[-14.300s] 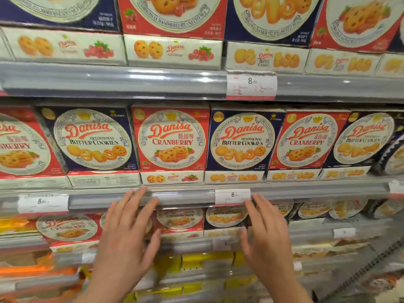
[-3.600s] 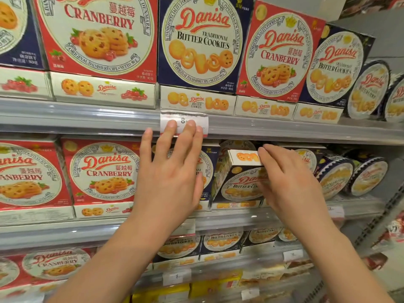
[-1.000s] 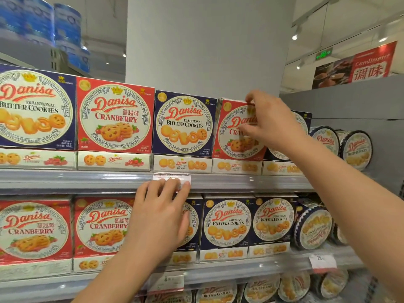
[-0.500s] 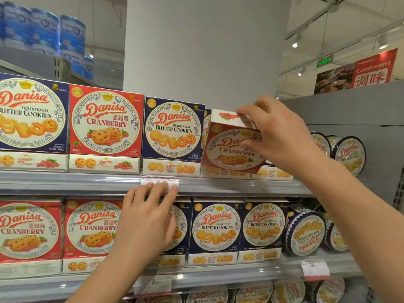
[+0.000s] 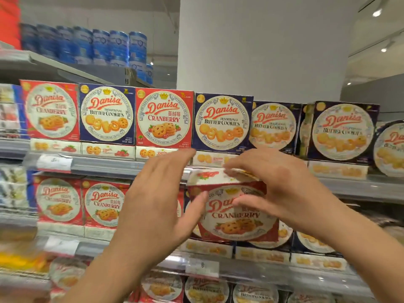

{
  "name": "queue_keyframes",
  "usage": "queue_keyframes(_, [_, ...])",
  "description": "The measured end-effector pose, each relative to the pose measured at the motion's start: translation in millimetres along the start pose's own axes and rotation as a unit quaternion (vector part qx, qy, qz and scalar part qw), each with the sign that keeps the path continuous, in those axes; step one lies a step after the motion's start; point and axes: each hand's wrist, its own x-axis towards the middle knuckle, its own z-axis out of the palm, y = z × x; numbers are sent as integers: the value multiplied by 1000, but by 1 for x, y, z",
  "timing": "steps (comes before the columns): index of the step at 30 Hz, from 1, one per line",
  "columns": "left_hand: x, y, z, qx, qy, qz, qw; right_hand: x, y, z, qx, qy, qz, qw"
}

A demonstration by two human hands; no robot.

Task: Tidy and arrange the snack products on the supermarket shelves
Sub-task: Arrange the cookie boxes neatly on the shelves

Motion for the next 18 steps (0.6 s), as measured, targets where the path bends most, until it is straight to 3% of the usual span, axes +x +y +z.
queue_keyframes(3, [-1,-16,-14,64,-128,47,989,12,-20,18,19,-3,-49,999])
queue_keyframes(6, [-1,-33,-25,74,-222,30,972,29,-45,26,49,4,-90,995])
queue_keyframes(12, [-12,-90,-59,3,-147,37,988,75,-92,43,28,34,-128,991])
queue_keyframes(18, [-16,-183,-94,-22,-226,15,974,137,-125,57,84,75,-66,991])
